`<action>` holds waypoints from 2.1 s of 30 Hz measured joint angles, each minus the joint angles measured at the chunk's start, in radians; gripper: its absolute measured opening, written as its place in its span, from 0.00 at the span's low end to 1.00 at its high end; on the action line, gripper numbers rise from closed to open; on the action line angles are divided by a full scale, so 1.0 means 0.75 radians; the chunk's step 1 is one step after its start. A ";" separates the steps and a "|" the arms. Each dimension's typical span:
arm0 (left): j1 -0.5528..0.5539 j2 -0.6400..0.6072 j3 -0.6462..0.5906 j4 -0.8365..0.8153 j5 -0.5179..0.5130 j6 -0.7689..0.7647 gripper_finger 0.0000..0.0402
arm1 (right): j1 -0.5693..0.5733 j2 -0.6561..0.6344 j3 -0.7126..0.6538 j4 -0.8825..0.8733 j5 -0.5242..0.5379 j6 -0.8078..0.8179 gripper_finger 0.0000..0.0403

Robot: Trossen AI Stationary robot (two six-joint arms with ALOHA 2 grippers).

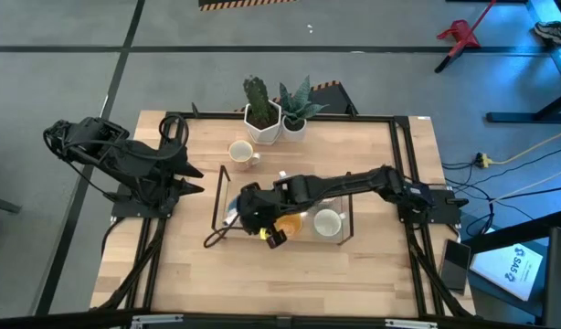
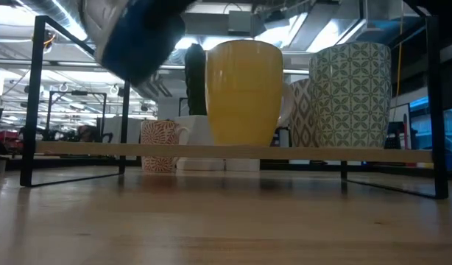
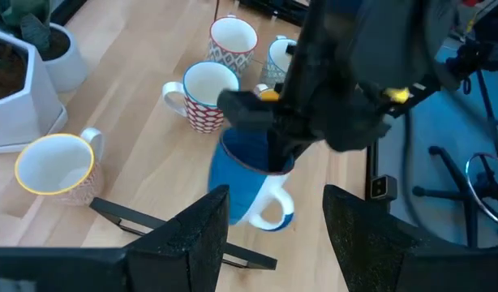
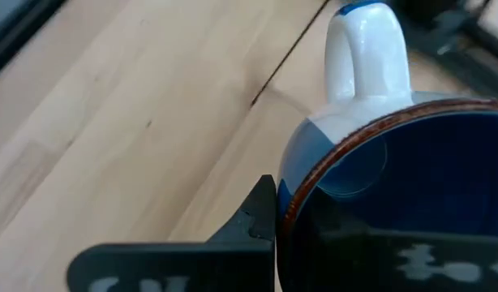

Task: Place coffee mugs
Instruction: Put the blue mug on the shelf

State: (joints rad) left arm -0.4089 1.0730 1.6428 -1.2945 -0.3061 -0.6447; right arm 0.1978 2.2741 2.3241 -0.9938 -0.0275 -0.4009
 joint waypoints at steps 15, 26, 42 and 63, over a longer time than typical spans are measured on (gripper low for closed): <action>0.000 0.000 0.000 -0.009 -0.046 0.035 0.48 | -0.022 0.104 0.001 -0.101 -0.047 -0.047 0.00; 0.000 0.000 0.000 -0.008 -0.060 0.035 0.48 | -0.028 0.104 0.001 -0.140 -0.087 -0.065 0.00; 0.000 0.000 0.000 -0.008 -0.060 0.035 0.48 | -0.020 0.116 0.002 -0.134 -0.163 -0.066 0.00; 0.000 0.000 0.000 -0.008 -0.061 0.036 0.48 | -0.019 0.116 0.002 -0.139 -0.164 -0.066 0.07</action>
State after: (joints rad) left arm -0.4088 1.0729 1.6428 -1.3006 -0.3519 -0.6178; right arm 0.1833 2.3611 2.3253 -1.0978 -0.1503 -0.4507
